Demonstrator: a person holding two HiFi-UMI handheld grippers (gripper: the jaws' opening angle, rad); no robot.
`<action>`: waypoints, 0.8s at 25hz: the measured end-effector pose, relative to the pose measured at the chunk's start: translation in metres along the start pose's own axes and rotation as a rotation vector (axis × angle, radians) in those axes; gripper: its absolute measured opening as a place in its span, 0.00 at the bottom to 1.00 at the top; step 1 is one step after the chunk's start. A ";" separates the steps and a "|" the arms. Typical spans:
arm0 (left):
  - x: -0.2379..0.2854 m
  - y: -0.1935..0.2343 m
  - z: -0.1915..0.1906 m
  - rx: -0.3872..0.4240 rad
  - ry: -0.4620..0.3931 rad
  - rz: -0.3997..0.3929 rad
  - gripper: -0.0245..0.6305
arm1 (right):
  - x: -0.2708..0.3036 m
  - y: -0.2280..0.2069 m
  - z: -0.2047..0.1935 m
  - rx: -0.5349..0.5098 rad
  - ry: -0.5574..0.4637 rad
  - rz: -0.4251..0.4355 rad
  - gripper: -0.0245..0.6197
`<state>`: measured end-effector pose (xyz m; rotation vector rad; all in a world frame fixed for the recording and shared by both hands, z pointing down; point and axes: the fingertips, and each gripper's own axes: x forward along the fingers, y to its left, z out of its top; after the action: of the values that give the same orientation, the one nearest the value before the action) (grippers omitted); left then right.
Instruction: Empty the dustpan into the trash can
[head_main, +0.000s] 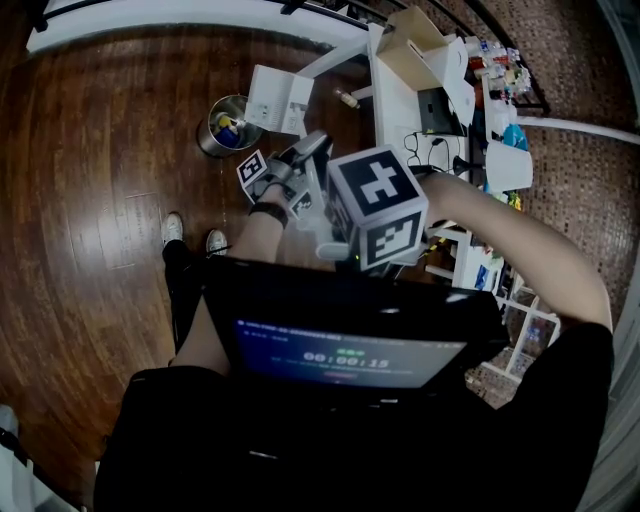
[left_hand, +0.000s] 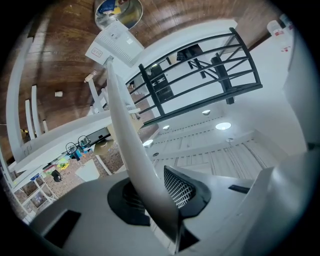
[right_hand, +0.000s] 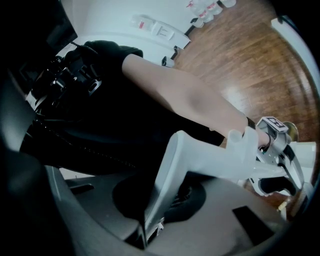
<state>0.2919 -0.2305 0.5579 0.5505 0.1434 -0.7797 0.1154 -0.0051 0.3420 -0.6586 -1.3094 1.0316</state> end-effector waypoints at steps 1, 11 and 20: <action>0.000 0.000 0.000 -0.006 0.000 -0.009 0.14 | 0.000 0.000 0.000 0.001 0.004 0.002 0.07; -0.010 -0.008 0.009 -0.021 -0.023 -0.117 0.13 | 0.012 0.001 0.009 -0.005 0.109 0.016 0.07; -0.011 -0.015 0.007 -0.035 -0.020 -0.174 0.13 | 0.016 0.004 0.011 0.001 0.166 0.029 0.07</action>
<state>0.2733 -0.2356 0.5607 0.5017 0.1882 -0.9501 0.1034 0.0090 0.3481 -0.7486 -1.1570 0.9798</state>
